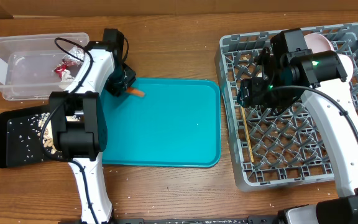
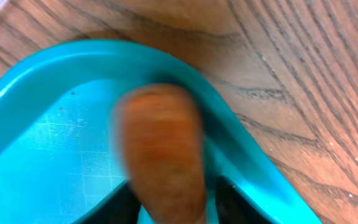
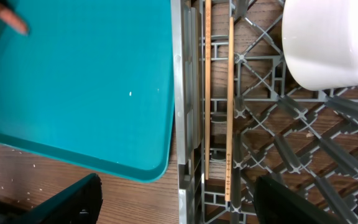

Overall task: Sort waste into correct bins and load items into the dishwasher
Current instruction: 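Lift the carrot and carry it left to the black tray, then lower the carrot onto the black tray and open the left gripper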

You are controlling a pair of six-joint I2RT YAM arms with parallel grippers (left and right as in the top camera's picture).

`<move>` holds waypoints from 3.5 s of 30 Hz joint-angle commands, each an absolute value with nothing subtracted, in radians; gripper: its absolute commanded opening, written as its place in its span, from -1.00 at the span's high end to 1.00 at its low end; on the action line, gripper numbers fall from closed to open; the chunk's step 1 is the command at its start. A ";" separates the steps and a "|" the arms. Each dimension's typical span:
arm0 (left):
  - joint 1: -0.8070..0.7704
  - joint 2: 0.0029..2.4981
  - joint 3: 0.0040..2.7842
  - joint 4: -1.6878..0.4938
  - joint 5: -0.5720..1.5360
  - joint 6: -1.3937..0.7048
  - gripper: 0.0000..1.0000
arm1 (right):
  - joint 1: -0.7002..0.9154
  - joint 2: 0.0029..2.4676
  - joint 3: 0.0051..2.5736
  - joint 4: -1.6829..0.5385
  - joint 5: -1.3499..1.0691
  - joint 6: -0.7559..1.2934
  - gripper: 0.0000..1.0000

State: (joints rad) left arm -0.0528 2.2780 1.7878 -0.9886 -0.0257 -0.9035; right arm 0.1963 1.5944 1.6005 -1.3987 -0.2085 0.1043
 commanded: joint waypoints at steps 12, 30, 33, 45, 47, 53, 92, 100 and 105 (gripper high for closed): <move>-0.060 2.311 1.800 -1.136 -0.032 -0.876 0.41 | 0.195 1.587 1.618 -1.393 -0.202 0.105 -0.60; -0.065 2.311 1.800 -1.450 -0.018 -0.700 0.92 | 0.195 1.587 1.618 -1.393 -0.201 0.104 -0.60; -0.073 2.309 1.800 -1.489 -0.090 -0.694 0.91 | 0.195 1.587 1.618 -1.393 -0.201 0.104 -0.60; -0.094 2.111 1.800 -1.557 -0.160 -0.675 0.92 | 0.195 1.587 1.618 -1.395 -0.179 0.104 -0.61; -0.092 2.051 1.800 -1.574 -0.178 -0.670 0.92 | 0.195 1.587 1.618 -1.400 -0.179 0.104 -0.61; -0.056 1.890 1.800 -1.620 -0.234 -0.670 0.92 | 0.195 1.587 1.618 -1.401 -0.178 0.104 -0.61; 0.619 1.795 1.206 -0.841 -0.076 -0.710 0.78 | 0.195 1.587 1.618 -1.401 -0.176 0.105 -0.61; 0.619 1.795 1.206 -0.859 -0.077 -0.710 0.55 | 0.195 1.587 1.618 -1.401 -0.176 0.105 -0.61; 0.619 1.795 1.206 -0.863 -0.077 -0.710 0.52 | 0.195 1.587 1.618 -1.401 -0.176 0.105 -0.61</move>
